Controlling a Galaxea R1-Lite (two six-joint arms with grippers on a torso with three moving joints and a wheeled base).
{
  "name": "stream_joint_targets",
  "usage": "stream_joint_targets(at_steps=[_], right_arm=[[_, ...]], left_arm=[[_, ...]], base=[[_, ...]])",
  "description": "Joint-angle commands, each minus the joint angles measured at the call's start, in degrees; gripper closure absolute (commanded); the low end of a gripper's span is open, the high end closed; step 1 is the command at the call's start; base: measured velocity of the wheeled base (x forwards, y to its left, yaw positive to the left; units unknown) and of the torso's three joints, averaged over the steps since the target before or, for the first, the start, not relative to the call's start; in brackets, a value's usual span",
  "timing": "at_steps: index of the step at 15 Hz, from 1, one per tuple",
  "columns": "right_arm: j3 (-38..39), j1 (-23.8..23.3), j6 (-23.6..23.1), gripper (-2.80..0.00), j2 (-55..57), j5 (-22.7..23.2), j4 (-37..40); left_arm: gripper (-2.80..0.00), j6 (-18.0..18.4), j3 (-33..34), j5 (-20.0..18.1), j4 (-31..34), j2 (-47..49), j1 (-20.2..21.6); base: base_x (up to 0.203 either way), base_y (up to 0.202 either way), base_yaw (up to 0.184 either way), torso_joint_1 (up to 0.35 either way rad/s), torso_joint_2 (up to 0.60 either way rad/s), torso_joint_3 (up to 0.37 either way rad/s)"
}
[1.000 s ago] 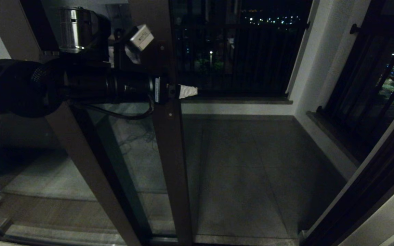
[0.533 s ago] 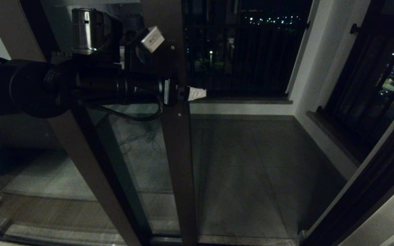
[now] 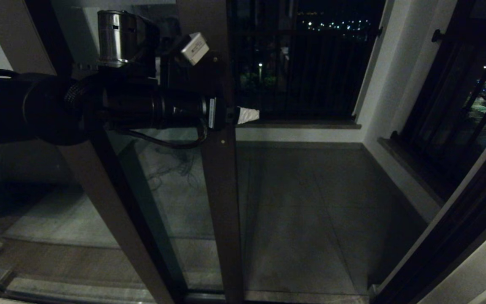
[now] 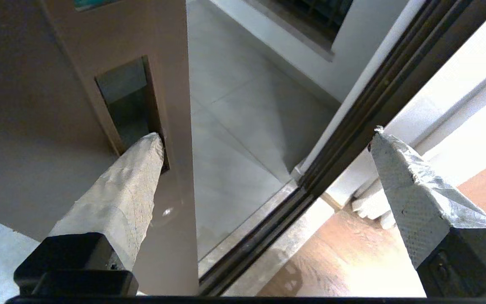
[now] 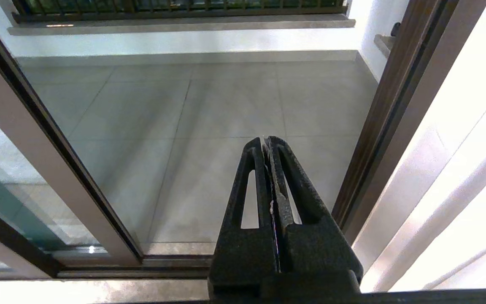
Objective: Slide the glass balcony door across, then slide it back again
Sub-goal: Close the slid door
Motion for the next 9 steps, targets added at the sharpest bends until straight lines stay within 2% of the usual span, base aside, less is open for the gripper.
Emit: stream_joint_targets(at_steps=[1, 9], right_arm=[[0.01, 0.01, -0.03, 0.00, 0.07, -0.01, 0.01], [0.01, 0.01, -0.03, 0.00, 0.07, -0.01, 0.01]], left_arm=[[-2.80, -0.04, -0.71, -0.21, 0.07, 0.77, -0.97], [-2.80, -0.04, -3.00, 0.48, 0.06, 2.42, -3.66]], base=[[0.000, 0.000, 0.000, 0.000, 0.00, 0.000], [0.000, 0.000, 0.000, 0.000, 0.00, 0.000]])
